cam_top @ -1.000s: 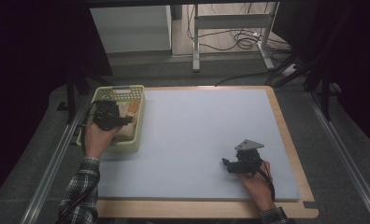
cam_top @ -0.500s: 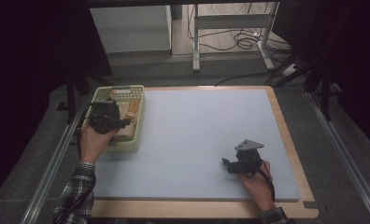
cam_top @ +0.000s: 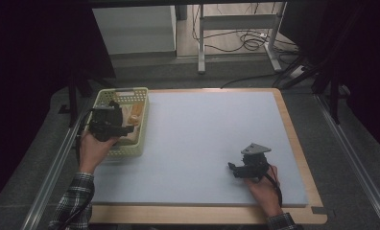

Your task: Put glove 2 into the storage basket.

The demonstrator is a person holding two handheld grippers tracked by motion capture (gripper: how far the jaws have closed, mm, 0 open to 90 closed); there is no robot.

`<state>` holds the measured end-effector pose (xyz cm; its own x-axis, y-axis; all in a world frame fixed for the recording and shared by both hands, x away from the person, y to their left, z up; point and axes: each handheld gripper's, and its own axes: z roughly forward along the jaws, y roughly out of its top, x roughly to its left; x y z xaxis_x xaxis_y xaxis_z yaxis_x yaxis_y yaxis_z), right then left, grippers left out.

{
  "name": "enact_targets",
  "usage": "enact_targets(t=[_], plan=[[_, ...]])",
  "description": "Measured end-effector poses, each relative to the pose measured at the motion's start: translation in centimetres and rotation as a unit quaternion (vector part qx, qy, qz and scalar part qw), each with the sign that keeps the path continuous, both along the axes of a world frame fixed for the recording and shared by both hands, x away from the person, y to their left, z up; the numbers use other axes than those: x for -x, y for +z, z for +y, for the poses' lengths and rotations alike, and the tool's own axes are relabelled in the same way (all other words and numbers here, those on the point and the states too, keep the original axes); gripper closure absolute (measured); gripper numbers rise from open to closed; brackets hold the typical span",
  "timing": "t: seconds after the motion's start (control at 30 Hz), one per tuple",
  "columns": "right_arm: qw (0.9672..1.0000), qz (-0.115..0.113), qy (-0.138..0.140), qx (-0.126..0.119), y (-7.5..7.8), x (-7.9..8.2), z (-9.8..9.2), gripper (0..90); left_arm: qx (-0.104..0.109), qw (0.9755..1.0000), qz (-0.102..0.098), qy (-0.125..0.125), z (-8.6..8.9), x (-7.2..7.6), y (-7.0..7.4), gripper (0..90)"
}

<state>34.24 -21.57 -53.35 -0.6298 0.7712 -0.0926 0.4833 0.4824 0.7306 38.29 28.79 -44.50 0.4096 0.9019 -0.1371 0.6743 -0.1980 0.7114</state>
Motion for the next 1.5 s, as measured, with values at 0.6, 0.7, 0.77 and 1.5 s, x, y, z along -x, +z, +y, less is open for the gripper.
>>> enact_targets(t=[0.6,0.7,0.77,1.5], plan=[[1.0,-0.002,0.0,0.001,0.0,0.0,0.0,16.4,0.002,0.9988,-0.022,-0.042,-1.4,1.8,0.7,2.2],[1.0,-0.002,0.0,0.001,0.0,0.0,0.0,16.4,0.0,0.9984,-0.027,-0.05,-1.9,2.1,0.8,2.0],[1.0,-0.002,0.0,0.001,0.0,0.0,0.0,16.4,0.001,0.998,-0.031,-0.055,-2.3,2.2,0.9,2.0],[1.0,-0.003,0.0,0.002,0.0,0.1,0.0,16.4,-0.001,0.9926,-0.054,-0.109,-6.2,3.9,0.1,1.8]])
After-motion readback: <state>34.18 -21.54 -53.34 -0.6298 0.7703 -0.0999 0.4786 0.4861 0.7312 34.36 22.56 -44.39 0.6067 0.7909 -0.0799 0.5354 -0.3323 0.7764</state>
